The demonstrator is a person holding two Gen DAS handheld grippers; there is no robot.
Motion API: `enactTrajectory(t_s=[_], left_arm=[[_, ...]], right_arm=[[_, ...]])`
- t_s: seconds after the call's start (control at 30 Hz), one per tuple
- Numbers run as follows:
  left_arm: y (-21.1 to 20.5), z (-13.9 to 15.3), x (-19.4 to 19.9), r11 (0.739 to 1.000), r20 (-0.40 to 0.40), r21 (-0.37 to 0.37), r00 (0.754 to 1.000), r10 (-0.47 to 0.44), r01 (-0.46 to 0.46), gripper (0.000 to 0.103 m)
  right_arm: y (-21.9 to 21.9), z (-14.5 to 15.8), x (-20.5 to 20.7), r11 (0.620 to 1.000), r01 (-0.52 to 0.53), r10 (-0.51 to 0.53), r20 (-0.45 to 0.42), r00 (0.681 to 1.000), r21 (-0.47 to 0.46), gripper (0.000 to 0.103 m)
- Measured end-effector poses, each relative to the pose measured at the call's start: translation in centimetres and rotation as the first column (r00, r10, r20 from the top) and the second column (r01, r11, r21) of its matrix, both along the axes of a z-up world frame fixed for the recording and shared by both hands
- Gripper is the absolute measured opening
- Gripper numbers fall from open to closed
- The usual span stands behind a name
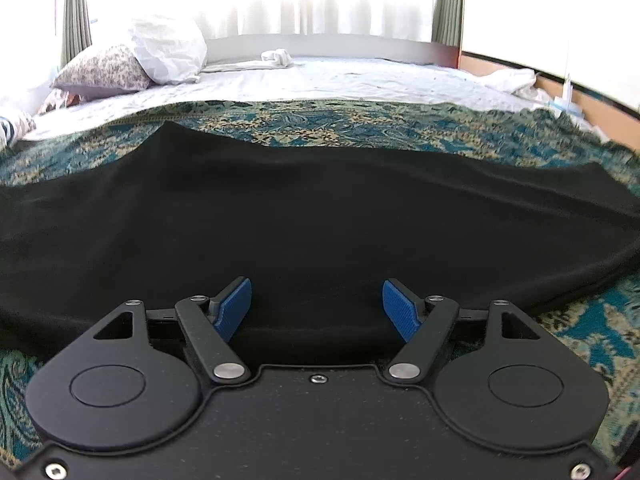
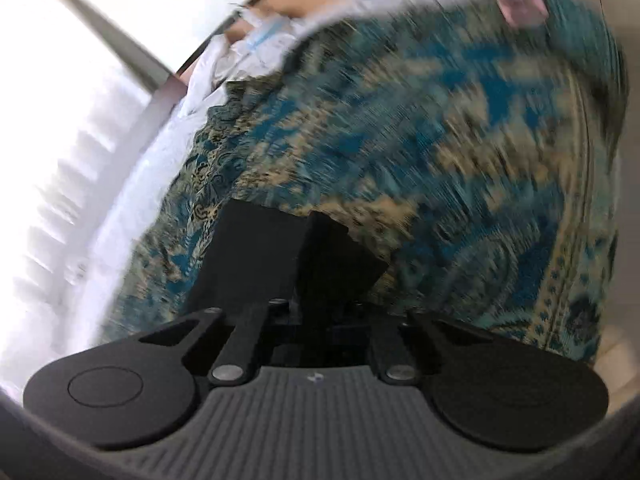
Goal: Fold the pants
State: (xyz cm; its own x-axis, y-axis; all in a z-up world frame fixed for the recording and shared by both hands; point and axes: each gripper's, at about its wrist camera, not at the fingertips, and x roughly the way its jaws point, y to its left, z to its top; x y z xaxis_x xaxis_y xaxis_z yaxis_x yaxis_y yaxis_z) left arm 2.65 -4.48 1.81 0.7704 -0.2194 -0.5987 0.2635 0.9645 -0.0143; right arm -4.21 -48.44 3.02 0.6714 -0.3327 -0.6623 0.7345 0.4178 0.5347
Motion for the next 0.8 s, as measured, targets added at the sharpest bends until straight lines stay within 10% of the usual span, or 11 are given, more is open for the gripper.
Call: enactTrajectory(t_s=[0.13, 0.23, 0.4, 0.53, 0.7, 0.8], left_arm=[[2.0, 0.4, -0.7, 0.997, -0.019, -0.079, 1.000, 0.014, -0.016, 0.072], [3.4, 0.6, -1.5, 0.994, -0.015, -0.109, 1.000, 0.027, -0.029, 0.072], [5.9, 0.7, -2.7, 0.995, 0.012, -0.090, 0.999, 0.044, -0.042, 0.072], [7.8, 0.7, -3.2, 0.991, 0.000, -0.129, 0.999, 0.046, -0.045, 0.071], [8.4, 0.7, -3.4, 0.989, 0.003, -0.145, 0.999, 0.035, -0.034, 0.071], [8.2, 0.9, -3.3, 0.984, 0.002, -0.174, 0.999, 0.032, -0.031, 0.071]], right_arm=[[6.9, 4.6, 6.2, 0.948, -0.221, 0.204, -0.096, 0.974, -0.230, 0.010], [16.2, 6.6, 12.4, 0.806, -0.476, 0.445, -0.168, 0.879, -0.353, 0.010], [33.0, 4.1, 17.2, 0.453, -0.836, 0.812, -0.243, 0.531, -0.310, 0.011], [39.3, 1.5, 16.1, 0.261, -0.935, 0.919, -0.236, 0.316, -0.239, 0.013], [37.4, 1.6, 14.3, 0.259, -0.940, 0.933, -0.196, 0.303, -0.221, 0.059], [34.7, 3.0, 11.5, 0.281, -0.928, 0.939, -0.130, 0.318, -0.244, 0.070]])
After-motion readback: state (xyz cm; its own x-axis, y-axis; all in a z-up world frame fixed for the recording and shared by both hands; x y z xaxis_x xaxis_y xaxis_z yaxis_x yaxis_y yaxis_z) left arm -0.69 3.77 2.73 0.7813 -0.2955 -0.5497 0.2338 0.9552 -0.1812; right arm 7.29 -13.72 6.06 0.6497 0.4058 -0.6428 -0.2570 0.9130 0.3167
